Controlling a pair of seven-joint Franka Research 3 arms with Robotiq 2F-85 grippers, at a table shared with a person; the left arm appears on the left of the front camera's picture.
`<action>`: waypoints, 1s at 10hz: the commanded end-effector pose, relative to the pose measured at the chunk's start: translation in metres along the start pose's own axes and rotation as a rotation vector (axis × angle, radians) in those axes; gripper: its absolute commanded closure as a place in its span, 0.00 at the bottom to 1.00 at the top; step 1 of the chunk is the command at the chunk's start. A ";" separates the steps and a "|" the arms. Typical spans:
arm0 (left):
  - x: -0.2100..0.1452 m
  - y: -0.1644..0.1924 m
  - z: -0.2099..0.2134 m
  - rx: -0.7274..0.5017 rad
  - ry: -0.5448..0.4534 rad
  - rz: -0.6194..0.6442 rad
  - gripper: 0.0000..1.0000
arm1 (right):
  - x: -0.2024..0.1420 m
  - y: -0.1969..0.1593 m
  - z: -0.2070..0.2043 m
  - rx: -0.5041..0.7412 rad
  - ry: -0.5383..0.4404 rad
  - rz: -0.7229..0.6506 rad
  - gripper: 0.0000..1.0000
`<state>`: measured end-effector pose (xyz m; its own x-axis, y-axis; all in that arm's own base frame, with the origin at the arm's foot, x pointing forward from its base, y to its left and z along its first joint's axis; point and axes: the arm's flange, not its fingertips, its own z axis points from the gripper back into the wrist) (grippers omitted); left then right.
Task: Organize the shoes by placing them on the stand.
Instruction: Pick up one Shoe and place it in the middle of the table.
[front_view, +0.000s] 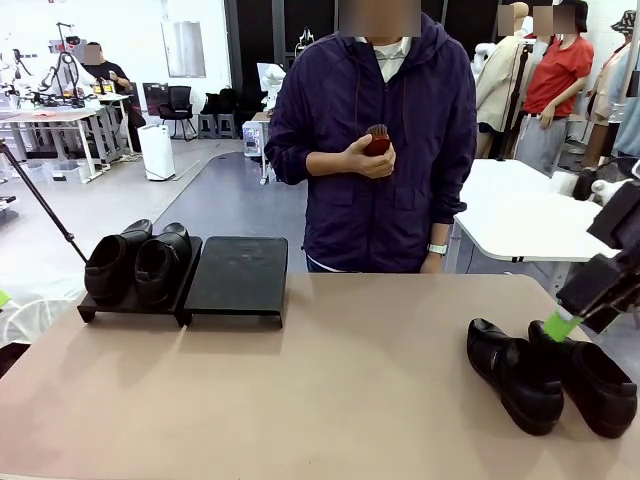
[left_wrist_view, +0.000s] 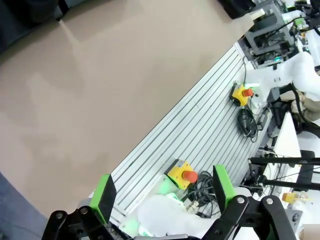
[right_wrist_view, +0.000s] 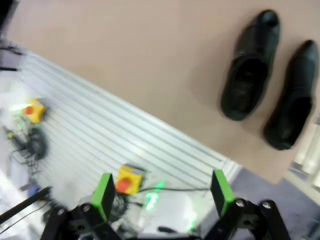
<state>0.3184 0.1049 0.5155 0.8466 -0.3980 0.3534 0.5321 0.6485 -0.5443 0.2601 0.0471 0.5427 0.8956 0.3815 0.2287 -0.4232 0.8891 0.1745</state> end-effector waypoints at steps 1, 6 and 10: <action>-0.002 -0.001 0.001 0.000 0.012 0.006 0.00 | -0.005 -0.009 -0.019 -0.233 -0.007 -0.091 0.00; -0.002 -0.001 0.001 0.000 0.012 0.006 0.00 | 0.016 -0.001 -0.016 -0.251 0.098 -0.089 0.00; -0.002 -0.001 0.001 0.000 0.012 0.006 0.00 | 0.054 -0.086 -0.071 -0.155 0.102 -0.261 0.00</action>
<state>0.3181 0.1050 0.5154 0.8468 -0.3984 0.3526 0.5319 0.6487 -0.5443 0.3287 0.0180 0.4752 0.9757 0.2025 0.0832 -0.2079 0.9762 0.0617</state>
